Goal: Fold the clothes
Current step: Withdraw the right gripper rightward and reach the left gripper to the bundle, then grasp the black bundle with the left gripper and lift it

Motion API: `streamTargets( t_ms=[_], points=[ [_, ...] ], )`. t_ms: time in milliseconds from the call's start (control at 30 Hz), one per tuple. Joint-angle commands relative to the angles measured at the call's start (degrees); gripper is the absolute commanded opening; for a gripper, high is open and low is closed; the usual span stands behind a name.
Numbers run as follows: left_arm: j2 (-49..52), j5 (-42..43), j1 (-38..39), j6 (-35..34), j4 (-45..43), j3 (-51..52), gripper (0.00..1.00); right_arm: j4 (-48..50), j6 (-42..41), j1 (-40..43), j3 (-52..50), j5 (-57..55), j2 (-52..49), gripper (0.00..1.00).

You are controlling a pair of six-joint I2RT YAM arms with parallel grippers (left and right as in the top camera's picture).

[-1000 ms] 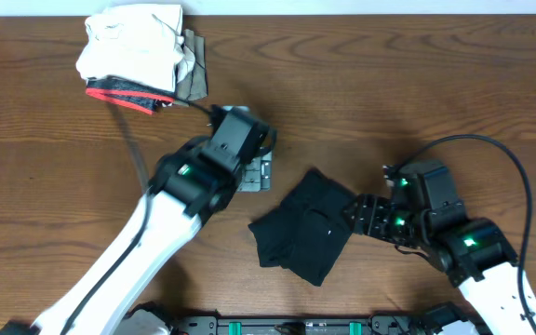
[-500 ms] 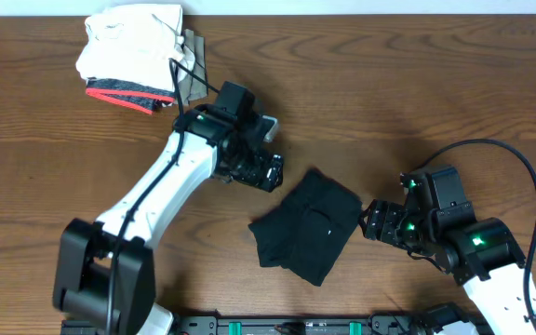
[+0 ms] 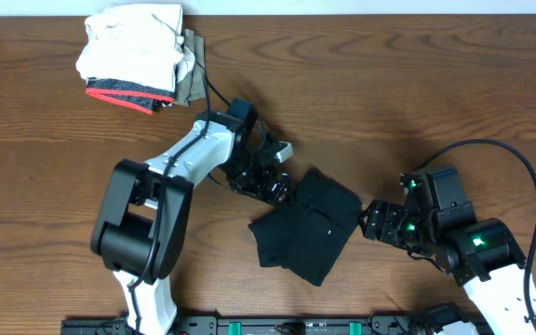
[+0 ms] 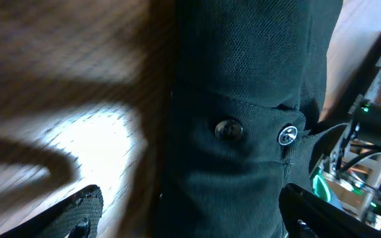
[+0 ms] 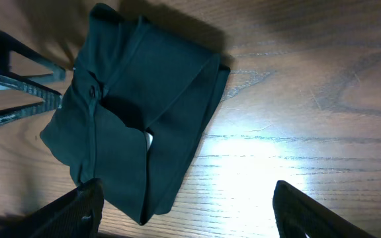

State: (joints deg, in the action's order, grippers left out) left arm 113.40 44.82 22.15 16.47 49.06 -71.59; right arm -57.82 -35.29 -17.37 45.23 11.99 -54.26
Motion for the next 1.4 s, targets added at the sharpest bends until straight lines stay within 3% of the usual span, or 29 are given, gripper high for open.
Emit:
streamTargets(
  t_ms=[0, 1200, 1233, 1367],
  points=[
    [2.0, 2.8, -0.2, 1.7, 0.6, 0.1, 0.87, -0.1, 1.1, 0.6, 0.8, 0.0, 0.5, 0.8],
    [2.4, 5.6, 7.5, 1.7, -0.8, 3.3, 0.86, 0.1, 1.1, 0.6, 0.7, 0.0, 0.5, 0.8],
    [2.4, 5.6, 7.5, 1.7, -0.8, 3.3, 0.79, 0.1, 1.1, 0.6, 0.7, 0.0, 0.5, 0.8],
    [2.4, 5.6, 7.5, 1.7, -1.4, 3.3, 0.37, 0.1, 1.1, 0.6, 0.7, 0.0, 0.5, 0.8]
  ],
)
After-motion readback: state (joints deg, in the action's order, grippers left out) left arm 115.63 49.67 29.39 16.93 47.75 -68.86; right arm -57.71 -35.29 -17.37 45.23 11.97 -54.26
